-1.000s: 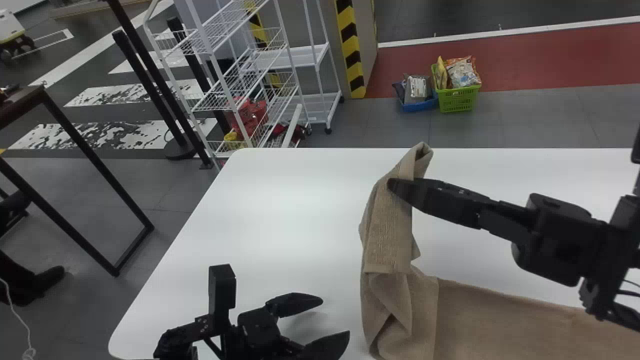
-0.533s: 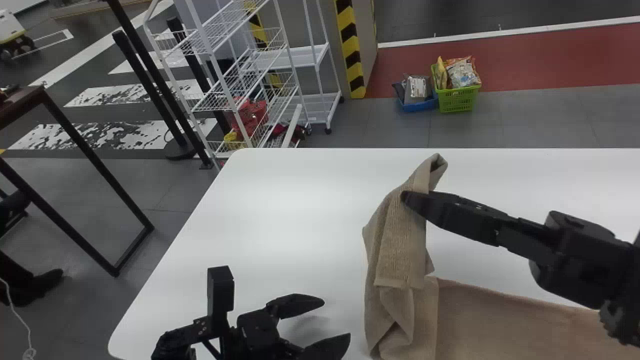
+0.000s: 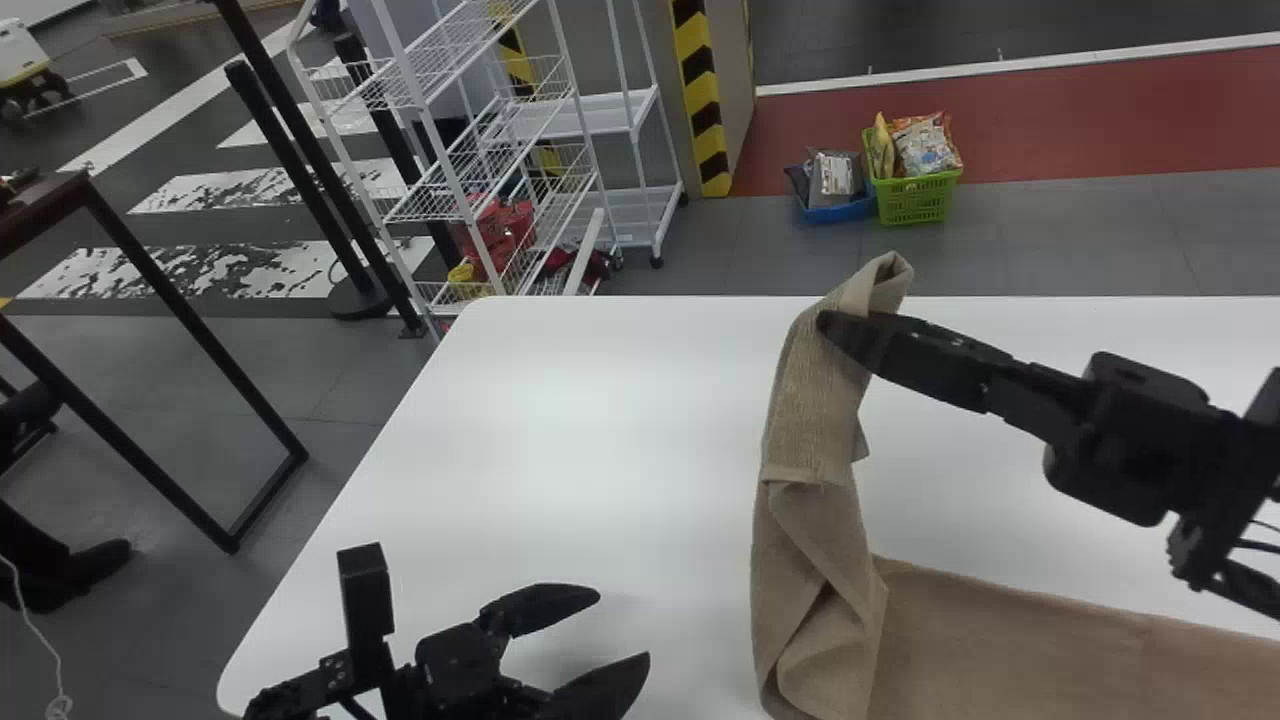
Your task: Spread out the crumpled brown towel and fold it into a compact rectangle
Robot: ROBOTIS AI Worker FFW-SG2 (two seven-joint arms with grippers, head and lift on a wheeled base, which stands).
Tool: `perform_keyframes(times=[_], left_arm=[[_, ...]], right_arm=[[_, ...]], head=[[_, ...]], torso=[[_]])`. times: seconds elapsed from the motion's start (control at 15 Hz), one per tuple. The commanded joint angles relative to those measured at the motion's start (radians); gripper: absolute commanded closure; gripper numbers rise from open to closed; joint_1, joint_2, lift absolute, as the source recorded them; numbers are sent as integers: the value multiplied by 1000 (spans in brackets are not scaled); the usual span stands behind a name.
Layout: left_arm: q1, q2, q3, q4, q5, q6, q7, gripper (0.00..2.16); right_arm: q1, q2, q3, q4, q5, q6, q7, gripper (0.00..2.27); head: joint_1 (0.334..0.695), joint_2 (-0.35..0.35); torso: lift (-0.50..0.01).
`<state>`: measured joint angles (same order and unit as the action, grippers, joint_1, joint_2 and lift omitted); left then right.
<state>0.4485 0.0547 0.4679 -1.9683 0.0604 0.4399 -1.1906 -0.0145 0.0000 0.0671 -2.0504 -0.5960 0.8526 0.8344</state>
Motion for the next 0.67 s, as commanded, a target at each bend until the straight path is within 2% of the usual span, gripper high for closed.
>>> perform_keyframes(times=[0.0, 0.4, 0.6], left_arm=[[22, -9, 24, -18, 47, 1, 5, 100], [127, -57, 29, -122, 210, 44, 2, 100], [150, -57, -2, -164, 239, 72, -1, 100]], right_arm=[[-19, 1, 30, 45, 7, -86, -3, 1227], [-97, 1, 102, 207, -1, -292, -32, 1227], [-114, 1, 129, 243, -16, -359, -35, 1227]], head=[[695, 350], [695, 350], [695, 350]], torso=[[-127], [-127], [-127]])
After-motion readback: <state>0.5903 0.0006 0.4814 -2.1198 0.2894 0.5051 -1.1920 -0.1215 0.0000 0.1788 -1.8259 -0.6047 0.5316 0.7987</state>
